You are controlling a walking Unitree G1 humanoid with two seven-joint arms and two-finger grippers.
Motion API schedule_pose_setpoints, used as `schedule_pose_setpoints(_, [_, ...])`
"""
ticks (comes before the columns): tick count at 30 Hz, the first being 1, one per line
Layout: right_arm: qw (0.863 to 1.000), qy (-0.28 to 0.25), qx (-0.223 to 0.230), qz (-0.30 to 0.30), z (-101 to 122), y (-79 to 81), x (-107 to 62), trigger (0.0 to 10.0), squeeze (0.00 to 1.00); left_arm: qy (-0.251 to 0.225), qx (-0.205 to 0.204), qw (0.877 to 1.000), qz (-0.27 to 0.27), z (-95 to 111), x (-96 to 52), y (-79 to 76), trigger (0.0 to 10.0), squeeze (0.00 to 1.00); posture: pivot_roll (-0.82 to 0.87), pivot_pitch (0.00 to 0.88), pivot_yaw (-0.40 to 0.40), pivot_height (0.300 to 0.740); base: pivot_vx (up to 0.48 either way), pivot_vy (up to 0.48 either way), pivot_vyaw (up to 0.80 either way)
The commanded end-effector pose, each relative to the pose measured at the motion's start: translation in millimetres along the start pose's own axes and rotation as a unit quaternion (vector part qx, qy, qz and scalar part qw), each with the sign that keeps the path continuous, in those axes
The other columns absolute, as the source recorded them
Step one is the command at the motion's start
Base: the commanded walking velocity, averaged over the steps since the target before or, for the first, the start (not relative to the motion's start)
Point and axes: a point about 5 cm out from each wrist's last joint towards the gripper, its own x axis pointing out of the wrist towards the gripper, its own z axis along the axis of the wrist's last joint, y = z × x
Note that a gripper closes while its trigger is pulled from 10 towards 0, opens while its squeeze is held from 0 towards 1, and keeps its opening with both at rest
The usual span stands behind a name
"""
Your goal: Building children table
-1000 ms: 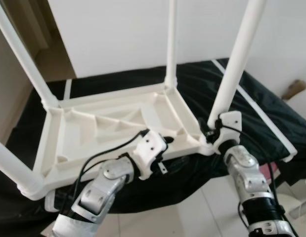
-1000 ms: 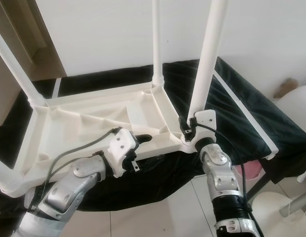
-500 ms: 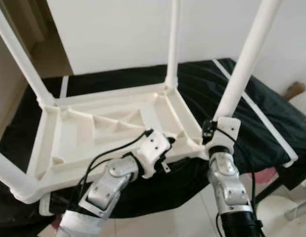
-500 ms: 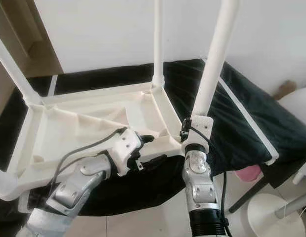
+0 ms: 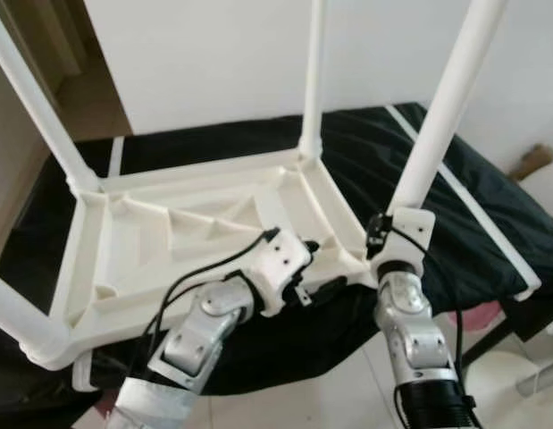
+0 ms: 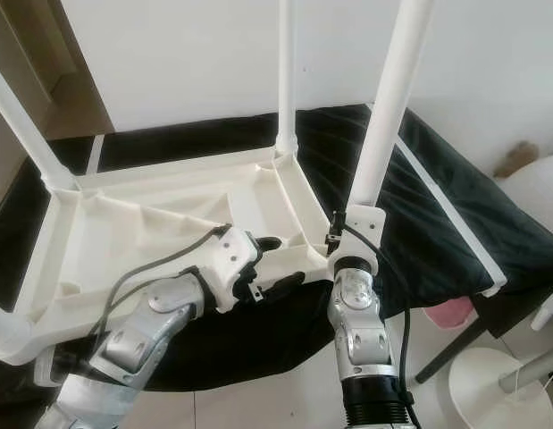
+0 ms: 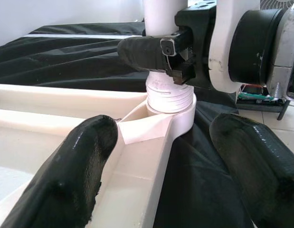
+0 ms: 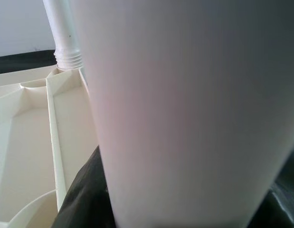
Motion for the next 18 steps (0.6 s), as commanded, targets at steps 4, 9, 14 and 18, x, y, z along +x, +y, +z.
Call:
schedule_pose_setpoints(4, [0.998, 0.061, 0.012, -0.015, -28, -4.9, -14.9, 10.0, 1.00, 0.003, -0.002, 0.999, 0.037, -3, -0.9, 3.2, 10.0, 0.00, -0.02, 0.000, 0.026, 0.740, 0.000, 0.000, 0.00])
schedule_pose_setpoints(9, [0.999, 0.030, 0.012, 0.007, -18, -10.2, -13.0, 10.0, 1.00, 0.002, 0.000, 0.999, 0.034, -2, -1.0, 3.0, 10.0, 0.00, -0.02, 0.000, 0.026, 0.740, 0.000, 0.000, 0.00])
schedule_pose_setpoints(14, [0.999, 0.010, 0.011, 0.042, -12, -19.0, -12.7, 10.0, 1.00, 0.001, 0.002, 0.999, 0.033, -2, -0.6, 2.5, 10.0, 0.00, -0.02, 0.000, 0.026, 0.740, 0.000, 0.000, 0.00])
schedule_pose_setpoints(18, [0.997, 0.002, 0.001, 0.075, -12, -34.1, -10.6, 10.0, 1.00, 0.000, 0.002, 1.000, 0.031, -1, -0.6, 2.4, 10.0, 0.00, -0.02, 0.000, 0.028, 0.740, 0.000, 0.000, 0.00])
